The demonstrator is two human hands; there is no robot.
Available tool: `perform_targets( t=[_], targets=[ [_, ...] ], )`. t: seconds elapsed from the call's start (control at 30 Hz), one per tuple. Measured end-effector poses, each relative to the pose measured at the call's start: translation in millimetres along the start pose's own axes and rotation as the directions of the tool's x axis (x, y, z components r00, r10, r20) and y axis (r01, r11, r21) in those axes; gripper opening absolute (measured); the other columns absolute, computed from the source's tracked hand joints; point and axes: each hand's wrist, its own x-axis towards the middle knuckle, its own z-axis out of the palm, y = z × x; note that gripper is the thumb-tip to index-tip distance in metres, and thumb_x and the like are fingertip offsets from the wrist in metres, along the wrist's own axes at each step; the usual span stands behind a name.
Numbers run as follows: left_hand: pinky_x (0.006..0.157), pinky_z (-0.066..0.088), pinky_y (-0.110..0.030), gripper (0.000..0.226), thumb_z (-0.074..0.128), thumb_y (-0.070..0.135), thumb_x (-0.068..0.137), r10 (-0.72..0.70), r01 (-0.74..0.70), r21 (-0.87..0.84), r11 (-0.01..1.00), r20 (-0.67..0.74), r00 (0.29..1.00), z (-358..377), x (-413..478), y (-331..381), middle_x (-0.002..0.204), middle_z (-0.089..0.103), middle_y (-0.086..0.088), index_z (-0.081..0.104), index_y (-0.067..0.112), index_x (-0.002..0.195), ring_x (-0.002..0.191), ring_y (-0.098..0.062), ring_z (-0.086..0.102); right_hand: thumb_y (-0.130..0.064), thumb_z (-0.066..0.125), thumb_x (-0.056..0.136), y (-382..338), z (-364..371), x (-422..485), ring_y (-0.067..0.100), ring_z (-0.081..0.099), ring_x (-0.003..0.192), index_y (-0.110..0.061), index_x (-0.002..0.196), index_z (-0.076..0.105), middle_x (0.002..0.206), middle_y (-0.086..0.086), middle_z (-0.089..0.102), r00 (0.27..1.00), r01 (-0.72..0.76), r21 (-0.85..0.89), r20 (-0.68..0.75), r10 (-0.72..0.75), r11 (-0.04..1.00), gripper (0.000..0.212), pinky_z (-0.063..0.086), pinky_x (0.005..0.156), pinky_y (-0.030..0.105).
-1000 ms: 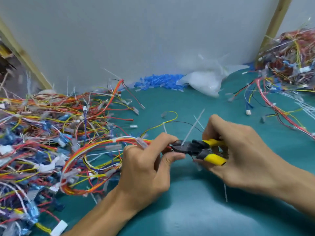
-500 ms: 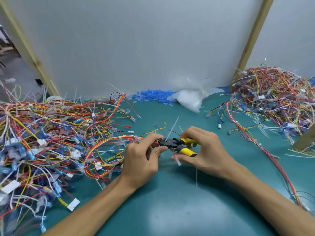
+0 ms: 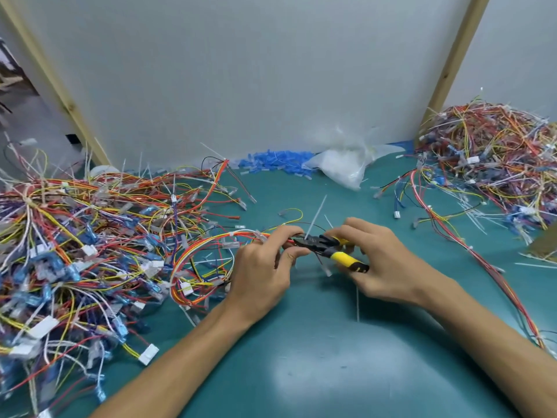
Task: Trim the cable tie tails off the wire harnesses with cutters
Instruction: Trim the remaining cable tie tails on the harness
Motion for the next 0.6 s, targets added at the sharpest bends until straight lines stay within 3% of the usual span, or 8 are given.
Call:
perform_targets(
  t=[0.1,0.2,0.3,0.4,0.6],
  targets=[
    [0.053,0.049,-0.031,0.023,0.062,0.039,0.096,-0.005,0.006,-0.008,1.0,0.043,0.999,-2,1,-3,0.078,0.067,0.021,0.06,0.033,0.118,0.05,-0.011,0.055,-0.024,0.072,0.091,3,-3,-1,0.011,0.057,0.085,-0.02,0.123,0.07,0.1,-0.006,0.058,1.0,-0.018,-0.016,-0.004,0.018,1.0,0.032,0.041,0.077,0.012],
    [0.05,0.046,-0.032,0.03,0.067,0.025,0.095,-0.014,0.015,-0.013,1.0,0.098,0.995,-2,-2,-4,0.081,0.06,0.026,0.058,0.032,0.122,0.048,-0.011,0.049,-0.032,0.075,0.088,4,-5,-1,0.007,0.057,0.082,-0.019,0.112,0.069,0.095,-0.009,0.06,0.998,-0.059,-0.021,-0.026,0.058,0.998,0.028,0.038,0.072,0.01],
    [0.051,0.041,-0.025,0.035,0.068,0.02,0.094,-0.052,0.053,-0.002,0.999,0.082,0.995,-1,0,-7,0.085,0.059,0.024,0.058,0.033,0.125,0.048,-0.013,0.051,-0.04,0.075,0.087,2,-4,-1,0.005,0.051,0.07,-0.021,0.095,0.061,0.077,-0.016,0.055,0.994,-0.079,0.002,-0.077,0.079,0.997,0.025,0.036,0.06,0.014],
    [0.052,0.035,-0.019,0.037,0.068,0.022,0.094,-0.07,0.068,0.031,0.997,0.065,0.995,-1,0,-6,0.087,0.057,0.025,0.057,0.032,0.127,0.045,-0.01,0.05,-0.045,0.076,0.086,0,-5,-3,0.013,0.048,0.064,-0.027,0.088,0.056,0.07,-0.012,0.052,0.995,-0.073,0.009,-0.07,0.073,0.997,0.027,0.039,0.053,0.026],
    [0.049,0.026,-0.027,0.017,0.057,0.04,0.099,-0.015,-0.006,0.174,0.985,0.116,0.993,-8,5,1,0.055,0.039,0.01,0.052,0.027,0.107,0.047,-0.007,0.037,-0.062,0.079,0.077,-6,-4,-7,0.017,0.045,0.06,-0.032,0.081,0.054,0.066,-0.006,0.054,0.983,-0.166,0.074,-0.069,0.172,0.983,0.039,0.031,0.049,0.024]
  ],
)
